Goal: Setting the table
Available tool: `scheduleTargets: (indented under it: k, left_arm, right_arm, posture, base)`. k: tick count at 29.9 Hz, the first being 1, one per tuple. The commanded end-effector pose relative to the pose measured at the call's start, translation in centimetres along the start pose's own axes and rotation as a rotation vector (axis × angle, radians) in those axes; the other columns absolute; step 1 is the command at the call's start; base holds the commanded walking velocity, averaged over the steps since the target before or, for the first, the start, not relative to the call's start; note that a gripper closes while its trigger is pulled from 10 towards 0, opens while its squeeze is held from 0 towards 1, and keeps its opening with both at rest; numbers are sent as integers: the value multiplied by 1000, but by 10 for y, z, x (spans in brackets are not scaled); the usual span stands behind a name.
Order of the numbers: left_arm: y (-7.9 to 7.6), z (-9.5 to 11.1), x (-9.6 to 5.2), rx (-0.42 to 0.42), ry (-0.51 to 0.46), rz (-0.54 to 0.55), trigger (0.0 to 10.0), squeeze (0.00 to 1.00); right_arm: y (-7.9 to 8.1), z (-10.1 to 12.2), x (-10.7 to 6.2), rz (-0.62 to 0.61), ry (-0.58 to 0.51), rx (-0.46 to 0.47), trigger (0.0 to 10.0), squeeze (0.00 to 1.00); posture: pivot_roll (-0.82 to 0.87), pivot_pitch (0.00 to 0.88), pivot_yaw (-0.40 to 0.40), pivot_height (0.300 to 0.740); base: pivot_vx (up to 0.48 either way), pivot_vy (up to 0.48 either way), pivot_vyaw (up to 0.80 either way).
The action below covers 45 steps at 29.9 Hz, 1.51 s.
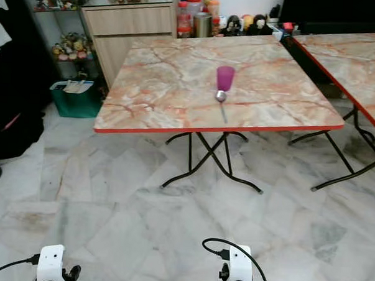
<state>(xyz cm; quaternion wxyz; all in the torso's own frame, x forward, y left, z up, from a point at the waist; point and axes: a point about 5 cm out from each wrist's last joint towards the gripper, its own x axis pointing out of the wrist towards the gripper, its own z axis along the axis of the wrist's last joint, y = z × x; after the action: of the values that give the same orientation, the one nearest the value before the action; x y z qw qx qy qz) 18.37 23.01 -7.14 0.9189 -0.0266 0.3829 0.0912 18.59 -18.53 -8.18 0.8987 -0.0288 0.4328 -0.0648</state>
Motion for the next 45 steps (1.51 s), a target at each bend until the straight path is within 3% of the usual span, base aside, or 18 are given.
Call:
scheduleTargets:
  k: [1,19,45]
  left_arm:
    - [1,0,0,-10,3,5,10000,0]
    - [0,1,0,5,-3,0,10000,0]
    - [-2,-2,0,10,5,-6,10000,0]
  right_arm:
    - [0,1,0,1,-4,-1,10000,0]
    - [3,5,1,13,-13,9,10000,0]
    - [5,7,1,54,-27,-8,10000,0]
  posture:
    - [123,0,91,740]
    - [123,0,92,740]
    - [116,0,83,740]
  base:
    - [0,285,0]
    - [0,32,0]
    - [336,0,0]
